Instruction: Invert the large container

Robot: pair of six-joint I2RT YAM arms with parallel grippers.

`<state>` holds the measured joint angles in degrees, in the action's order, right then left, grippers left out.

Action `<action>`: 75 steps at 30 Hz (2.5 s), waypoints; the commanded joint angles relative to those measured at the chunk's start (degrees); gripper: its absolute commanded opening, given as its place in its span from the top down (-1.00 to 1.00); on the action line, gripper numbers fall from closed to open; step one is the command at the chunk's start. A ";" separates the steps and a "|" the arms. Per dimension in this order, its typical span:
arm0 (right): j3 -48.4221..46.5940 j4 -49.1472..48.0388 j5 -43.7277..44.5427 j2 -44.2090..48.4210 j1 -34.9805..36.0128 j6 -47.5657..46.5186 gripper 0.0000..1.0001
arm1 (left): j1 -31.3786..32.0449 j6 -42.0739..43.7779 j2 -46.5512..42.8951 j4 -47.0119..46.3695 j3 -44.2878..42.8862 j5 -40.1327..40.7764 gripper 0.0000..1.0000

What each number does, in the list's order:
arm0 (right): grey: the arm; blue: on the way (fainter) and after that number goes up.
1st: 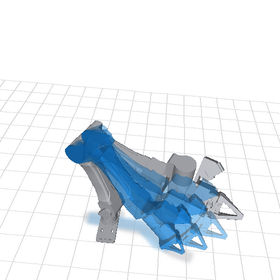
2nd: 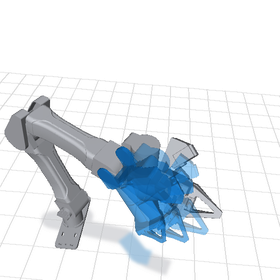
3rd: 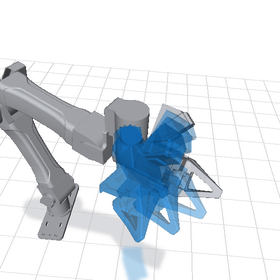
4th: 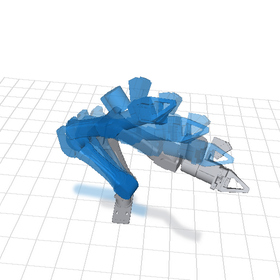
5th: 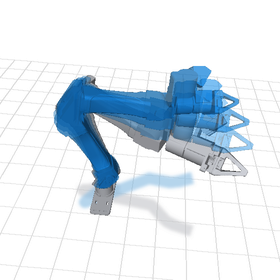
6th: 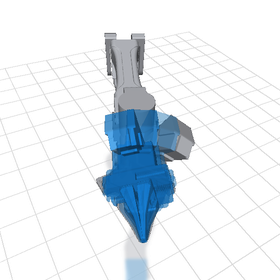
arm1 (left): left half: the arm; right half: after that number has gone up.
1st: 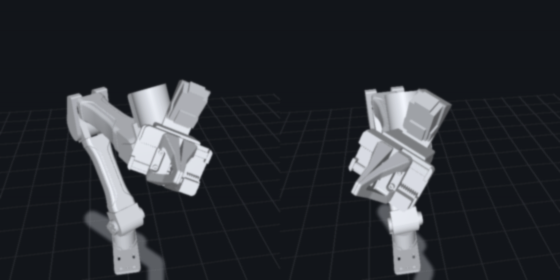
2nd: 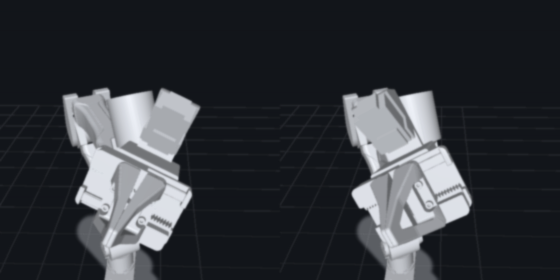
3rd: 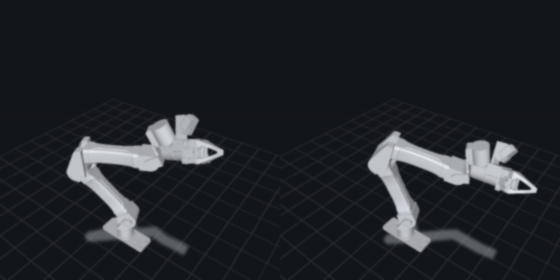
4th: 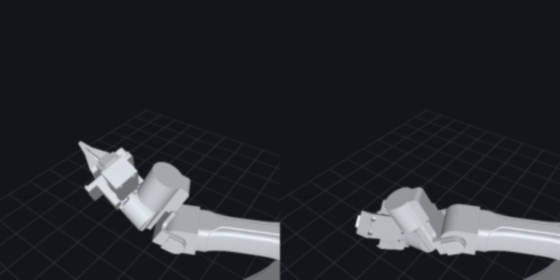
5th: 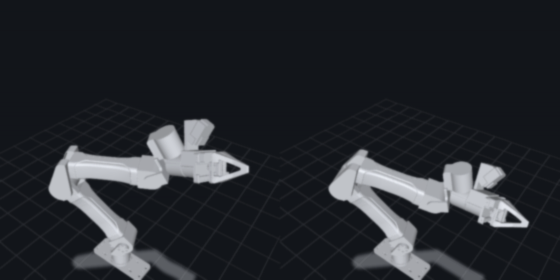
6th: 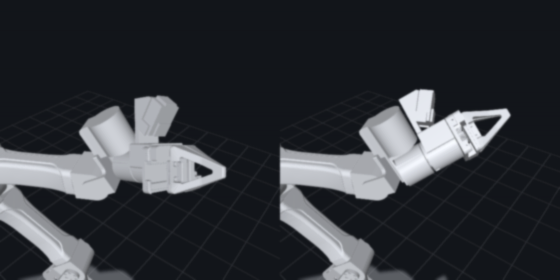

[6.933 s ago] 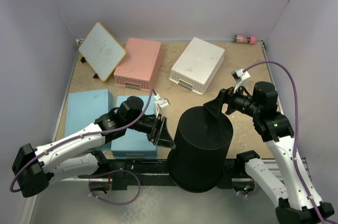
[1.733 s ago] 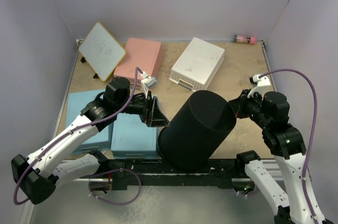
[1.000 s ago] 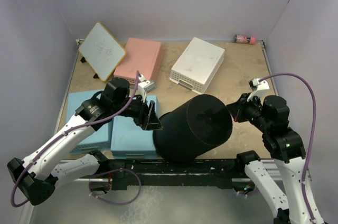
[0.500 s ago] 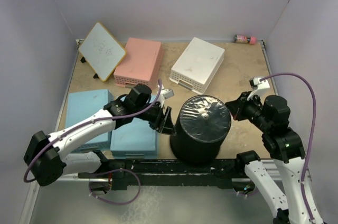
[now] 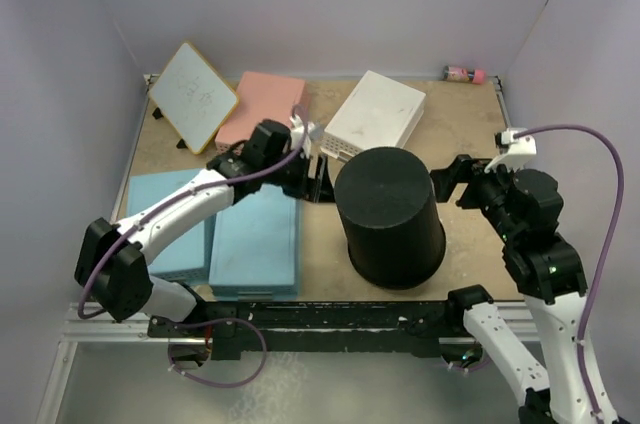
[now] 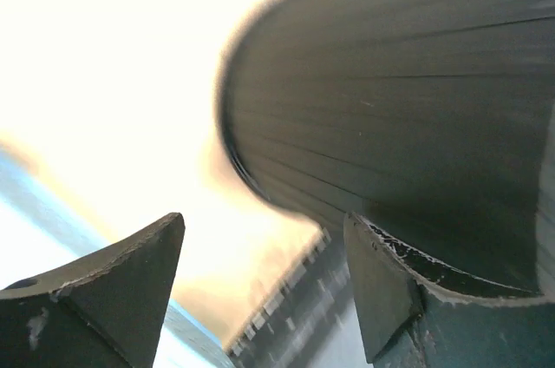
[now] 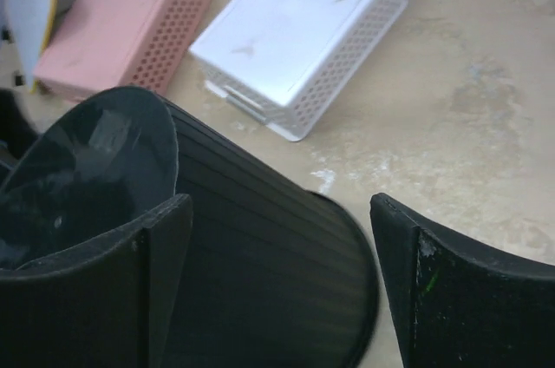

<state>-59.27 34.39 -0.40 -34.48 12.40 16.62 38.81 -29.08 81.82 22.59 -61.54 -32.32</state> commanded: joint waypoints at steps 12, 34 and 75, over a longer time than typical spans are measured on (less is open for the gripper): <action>-10.52 -4.61 20.40 -21.67 1.22 9.00 -0.90 | -3.48 3.03 -8.11 5.82 -15.93 48.19 -0.72; -3.29 -15.48 0.95 -15.98 1.22 0.26 -0.99 | -3.67 0.00 -9.68 7.02 -15.28 62.90 -0.81; 0.31 -10.60 39.47 -9.46 1.22 13.28 -1.00 | -3.65 -4.21 -15.99 2.65 -9.58 71.67 -0.78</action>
<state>-58.74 24.21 33.06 -44.66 13.65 27.86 35.05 -32.40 67.18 29.10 -72.03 36.07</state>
